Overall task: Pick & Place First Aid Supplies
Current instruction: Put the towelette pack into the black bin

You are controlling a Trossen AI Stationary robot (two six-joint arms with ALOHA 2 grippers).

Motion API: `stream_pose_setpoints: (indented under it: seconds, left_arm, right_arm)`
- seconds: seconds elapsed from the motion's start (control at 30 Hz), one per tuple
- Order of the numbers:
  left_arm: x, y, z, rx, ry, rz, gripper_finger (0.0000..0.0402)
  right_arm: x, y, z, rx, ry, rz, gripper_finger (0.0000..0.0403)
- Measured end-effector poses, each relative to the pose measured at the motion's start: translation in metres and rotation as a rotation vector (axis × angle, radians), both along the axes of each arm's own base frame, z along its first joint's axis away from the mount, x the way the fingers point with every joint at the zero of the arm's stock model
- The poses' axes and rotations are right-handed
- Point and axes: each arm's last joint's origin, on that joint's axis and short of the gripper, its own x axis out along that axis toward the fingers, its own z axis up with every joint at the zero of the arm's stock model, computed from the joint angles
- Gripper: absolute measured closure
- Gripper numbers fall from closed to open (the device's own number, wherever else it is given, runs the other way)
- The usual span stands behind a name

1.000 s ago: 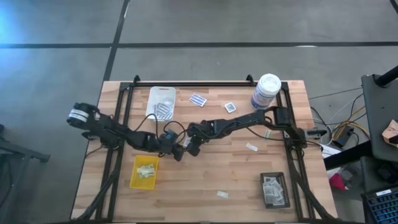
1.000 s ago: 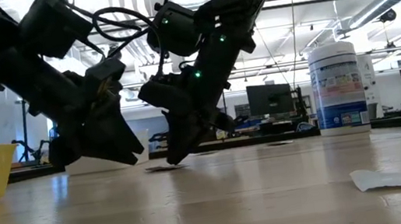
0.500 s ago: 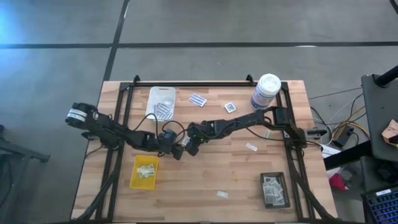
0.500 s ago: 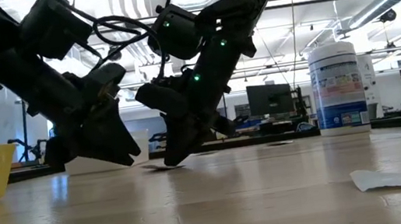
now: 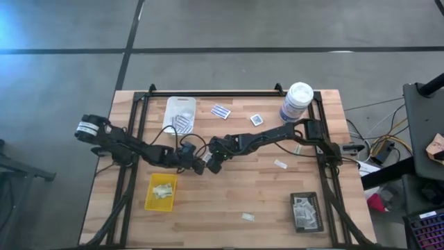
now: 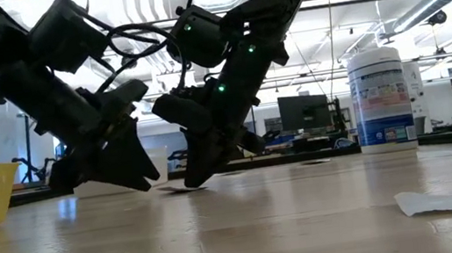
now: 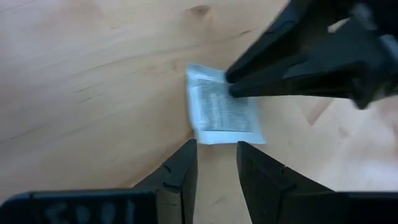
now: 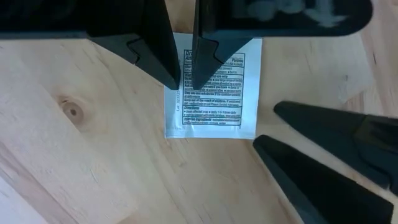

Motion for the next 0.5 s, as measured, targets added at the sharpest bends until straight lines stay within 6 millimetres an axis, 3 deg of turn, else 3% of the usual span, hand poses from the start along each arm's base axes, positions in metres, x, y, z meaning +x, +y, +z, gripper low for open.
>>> stream_pose_setpoints:
  seconds: [0.5]
  left_arm:
    - [-0.0005, 0.0039, -0.0009, -0.028, 0.004, 0.045, 0.0293]
  right_arm:
    - [0.0007, 0.0002, 0.0001, -0.001, -0.010, 0.005, 0.0360]
